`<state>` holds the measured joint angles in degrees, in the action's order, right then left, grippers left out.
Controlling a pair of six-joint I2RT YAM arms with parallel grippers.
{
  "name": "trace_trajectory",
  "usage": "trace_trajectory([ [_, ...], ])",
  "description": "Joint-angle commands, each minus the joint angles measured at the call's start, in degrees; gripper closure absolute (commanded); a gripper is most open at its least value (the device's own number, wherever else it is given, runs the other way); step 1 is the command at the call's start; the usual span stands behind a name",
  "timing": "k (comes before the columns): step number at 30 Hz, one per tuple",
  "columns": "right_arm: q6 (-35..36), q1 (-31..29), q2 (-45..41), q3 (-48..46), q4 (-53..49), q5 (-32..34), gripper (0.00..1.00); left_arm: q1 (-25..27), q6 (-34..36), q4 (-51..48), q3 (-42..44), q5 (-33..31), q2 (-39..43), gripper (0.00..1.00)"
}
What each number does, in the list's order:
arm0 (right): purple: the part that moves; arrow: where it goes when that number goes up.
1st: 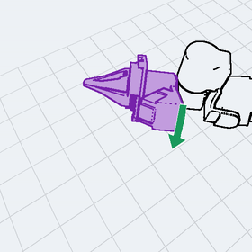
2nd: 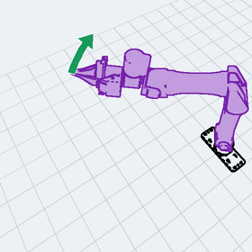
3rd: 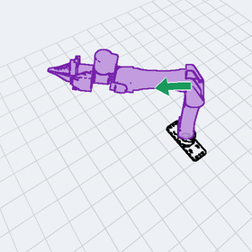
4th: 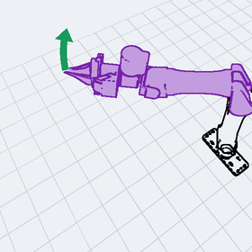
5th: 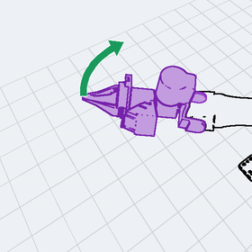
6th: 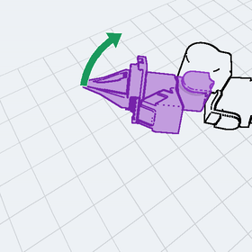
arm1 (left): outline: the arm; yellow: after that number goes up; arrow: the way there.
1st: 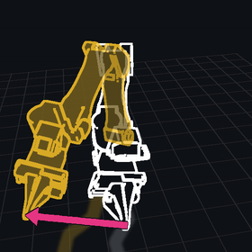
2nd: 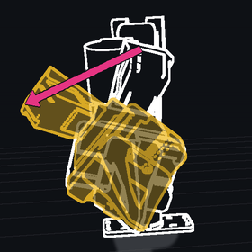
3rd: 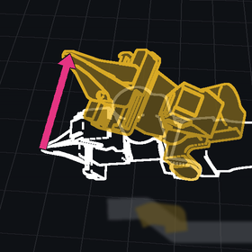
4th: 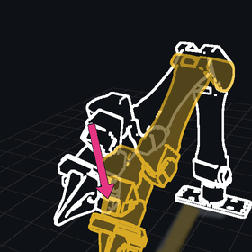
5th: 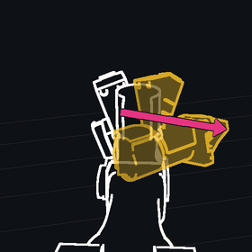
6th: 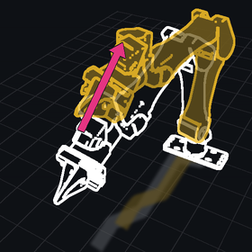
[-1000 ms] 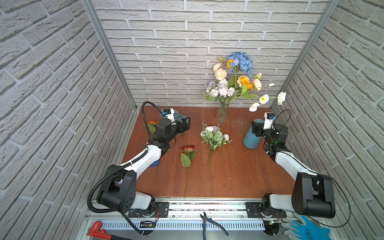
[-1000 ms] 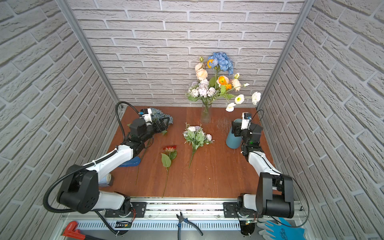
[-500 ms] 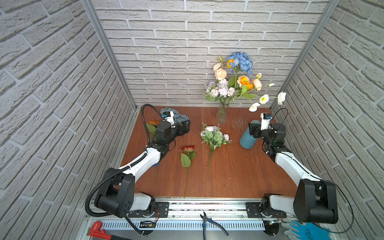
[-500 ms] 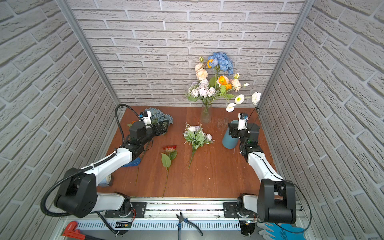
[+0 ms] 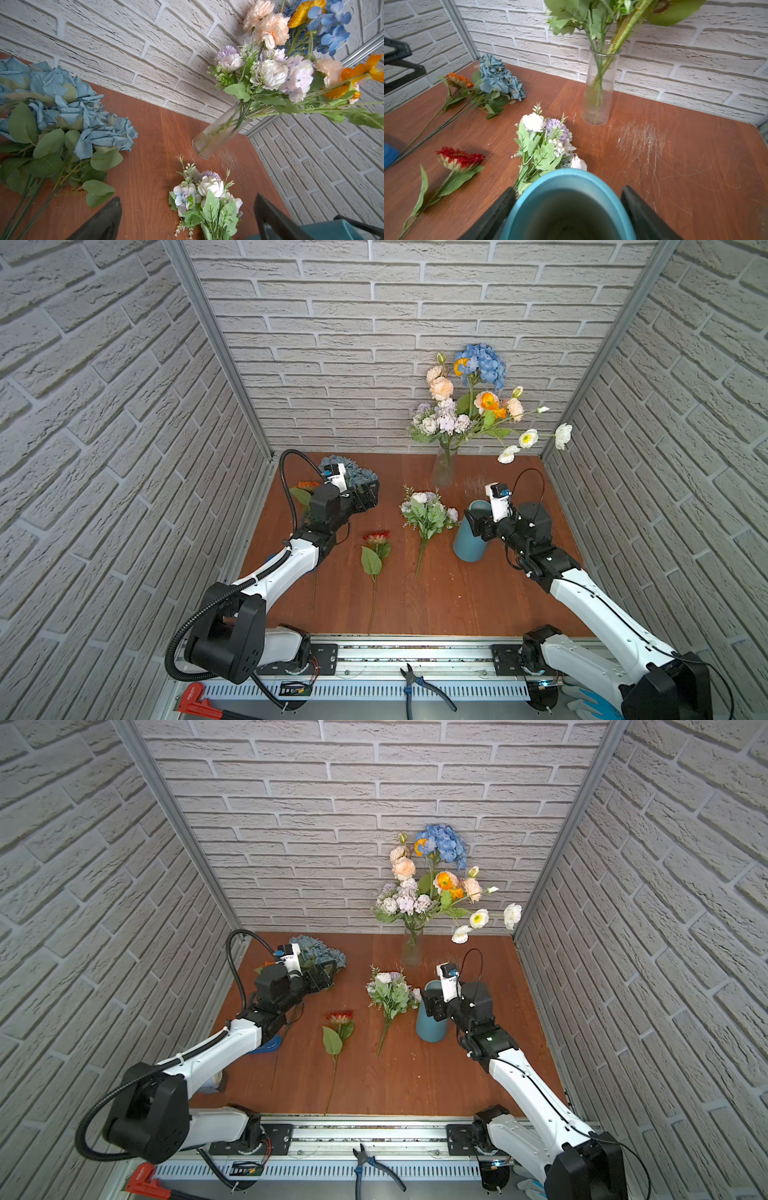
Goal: Arrange the flowers into the vase
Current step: 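Drag the teal vase centerward with the right gripper while the left nears the hydrangeas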
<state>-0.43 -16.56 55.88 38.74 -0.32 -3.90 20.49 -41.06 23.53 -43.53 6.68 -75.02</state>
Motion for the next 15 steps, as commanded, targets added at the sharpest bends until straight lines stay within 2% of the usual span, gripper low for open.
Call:
trace_trajectory([
  [1, 0.43, -4.08, -3.05, 1.01, 6.82, 4.32, 0.94, -0.21, 0.52, 1.56, 0.83, -1.02, 1.93, 0.02],
  [8, 0.78, -12.04, -1.32, 1.34, 6.55, 6.61, 0.94, -3.19, 1.46, -5.05, -0.47, -4.3, 4.24, 0.02],
  [15, -0.76, -14.18, 2.42, 2.44, 6.03, 6.97, 0.94, -8.5, -0.27, -9.37, 0.0, -3.34, 6.39, 0.02],
])
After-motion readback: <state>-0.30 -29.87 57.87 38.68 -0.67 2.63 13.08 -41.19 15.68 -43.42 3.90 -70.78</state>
